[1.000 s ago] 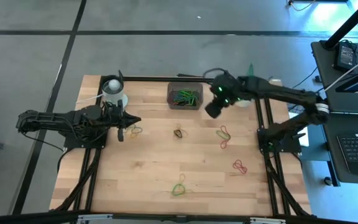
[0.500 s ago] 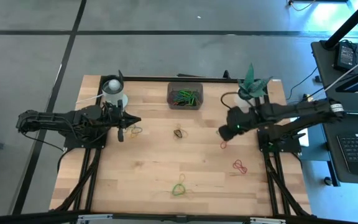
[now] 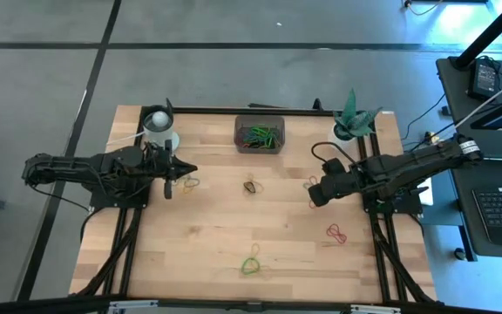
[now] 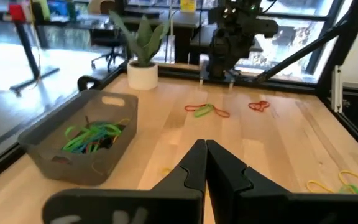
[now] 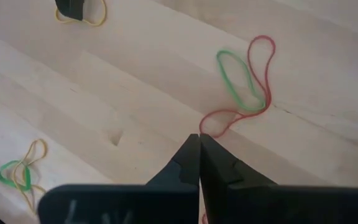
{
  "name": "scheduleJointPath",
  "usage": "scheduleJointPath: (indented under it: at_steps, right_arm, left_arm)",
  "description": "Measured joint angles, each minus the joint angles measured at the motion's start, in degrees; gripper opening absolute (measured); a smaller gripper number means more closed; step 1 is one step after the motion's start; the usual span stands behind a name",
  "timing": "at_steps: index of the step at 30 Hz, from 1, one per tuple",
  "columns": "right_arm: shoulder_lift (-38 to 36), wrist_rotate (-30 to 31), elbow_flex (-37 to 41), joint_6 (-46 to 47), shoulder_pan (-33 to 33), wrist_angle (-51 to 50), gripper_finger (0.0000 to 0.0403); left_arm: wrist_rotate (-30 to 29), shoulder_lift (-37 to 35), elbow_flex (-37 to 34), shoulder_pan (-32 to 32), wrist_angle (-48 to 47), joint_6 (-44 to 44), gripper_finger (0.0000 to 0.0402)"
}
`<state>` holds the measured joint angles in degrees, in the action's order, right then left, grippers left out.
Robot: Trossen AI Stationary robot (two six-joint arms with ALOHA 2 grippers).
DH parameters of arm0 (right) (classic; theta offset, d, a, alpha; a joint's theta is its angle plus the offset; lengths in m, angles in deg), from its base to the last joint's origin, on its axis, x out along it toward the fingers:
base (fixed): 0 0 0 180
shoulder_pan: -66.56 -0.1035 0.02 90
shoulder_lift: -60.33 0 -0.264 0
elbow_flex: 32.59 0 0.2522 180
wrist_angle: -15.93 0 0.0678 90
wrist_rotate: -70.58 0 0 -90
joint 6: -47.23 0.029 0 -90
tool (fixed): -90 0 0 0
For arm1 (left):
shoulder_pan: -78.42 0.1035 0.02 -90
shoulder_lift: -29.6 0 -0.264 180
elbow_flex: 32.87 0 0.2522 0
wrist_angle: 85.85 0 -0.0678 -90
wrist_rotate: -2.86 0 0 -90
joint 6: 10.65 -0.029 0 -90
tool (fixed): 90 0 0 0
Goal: Pick and place rubber bands into bin
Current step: Put the blue rubber band into the bin
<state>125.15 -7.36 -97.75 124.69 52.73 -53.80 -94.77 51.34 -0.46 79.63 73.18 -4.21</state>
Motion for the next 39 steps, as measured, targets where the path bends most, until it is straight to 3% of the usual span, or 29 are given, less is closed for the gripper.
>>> scheduleJointPath:
  at_steps: [9, 13, 19, 30, 39]
  right_arm:
    - [0.0, 3.5, 0.0, -0.1, 0.0, 0.0, 0.0003]
    - [0.0, 6.0, 0.0, -0.1, 0.0, 0.0, 0.0003]
    - [0.0, 7.4, 0.0, -0.1, 0.2, 0.0, 0.0003]
    - [0.0, 7.5, 0.0, -2.5, 0.2, 0.0, 0.0003]
    - [0.0, 7.5, 0.0, -6.0, 0.2, 0.1, 0.0003]
  left_arm:
    - [-4.5, 10.7, 13.6, 0.1, -31.0, 12.8, 0.0003]
    - [-4.6, 17.1, 16.0, 0.1, -38.7, 16.5, 0.0004]
    - [0.6, 25.8, 16.1, 0.1, -39.9, 14.3, 0.0011]
    - [1.2, 39.4, 16.1, 2.4, -39.1, 10.9, 0.008]
    - [4.4, 50.1, 16.1, 6.6, -34.6, 8.7, 0.0082]
